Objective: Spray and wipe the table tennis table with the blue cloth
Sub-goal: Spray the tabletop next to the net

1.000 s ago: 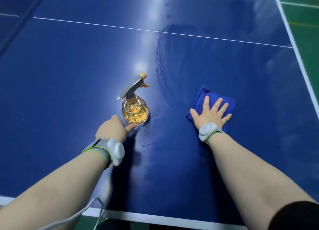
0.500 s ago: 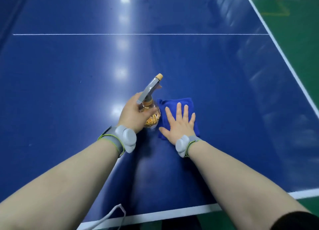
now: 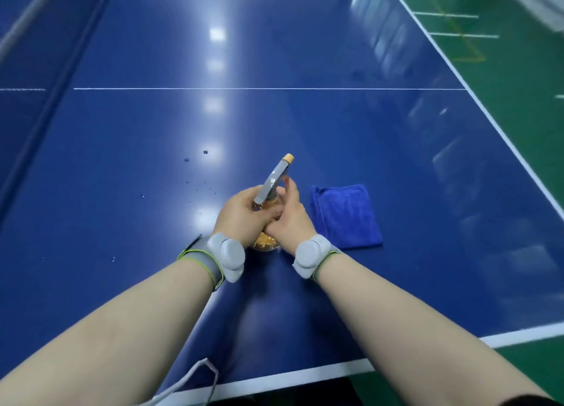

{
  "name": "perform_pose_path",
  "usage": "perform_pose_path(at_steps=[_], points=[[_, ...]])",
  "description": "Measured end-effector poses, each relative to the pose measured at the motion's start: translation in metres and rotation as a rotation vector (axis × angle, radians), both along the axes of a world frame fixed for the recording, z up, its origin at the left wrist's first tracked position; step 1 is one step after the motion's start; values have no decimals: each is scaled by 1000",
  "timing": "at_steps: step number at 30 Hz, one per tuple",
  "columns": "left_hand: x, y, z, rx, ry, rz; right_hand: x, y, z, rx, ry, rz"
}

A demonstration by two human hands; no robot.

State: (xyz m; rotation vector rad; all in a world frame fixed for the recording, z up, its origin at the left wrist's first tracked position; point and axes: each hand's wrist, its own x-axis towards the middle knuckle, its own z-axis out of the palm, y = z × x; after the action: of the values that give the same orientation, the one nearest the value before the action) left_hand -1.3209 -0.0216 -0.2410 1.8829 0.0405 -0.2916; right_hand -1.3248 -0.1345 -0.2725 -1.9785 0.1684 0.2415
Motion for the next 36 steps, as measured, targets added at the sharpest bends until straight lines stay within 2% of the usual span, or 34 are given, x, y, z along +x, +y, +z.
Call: perform_pose_path(at_steps=[3, 6, 8, 11, 12, 17, 19, 23, 26, 29, 36], points=[[-3, 18, 11, 38, -26, -30, -3, 20, 9, 96, -31, -126], [-2, 30, 16, 34, -25, -79, -5, 34, 19, 93, -58, -72], [0, 33, 16, 99, -81, -163, -4, 40, 26, 120, -29, -123], [0, 38, 23, 50, -55, -238, 4, 47, 37, 438, 75, -303], [-1, 38, 24, 45, -27, -257, 7, 43, 37, 471, 85, -330], [2, 49, 25, 202, 138, -222, 38, 21, 46, 320, 176, -269], [7, 54, 21, 269, 201, -226, 55, 19, 47, 198, 173, -284], [18, 62, 20, 324, 227, -238, 79, 24, 45, 37, 213, -283], [21, 69, 20, 273, 228, -192, 82, 38, 50, 13, 215, -203], [21, 87, 19, 245, 232, -146, 78, 57, 50, 74, 229, -97], [8, 151, 19, 220, 249, -105, 60, 132, 43, 8, 166, 48]])
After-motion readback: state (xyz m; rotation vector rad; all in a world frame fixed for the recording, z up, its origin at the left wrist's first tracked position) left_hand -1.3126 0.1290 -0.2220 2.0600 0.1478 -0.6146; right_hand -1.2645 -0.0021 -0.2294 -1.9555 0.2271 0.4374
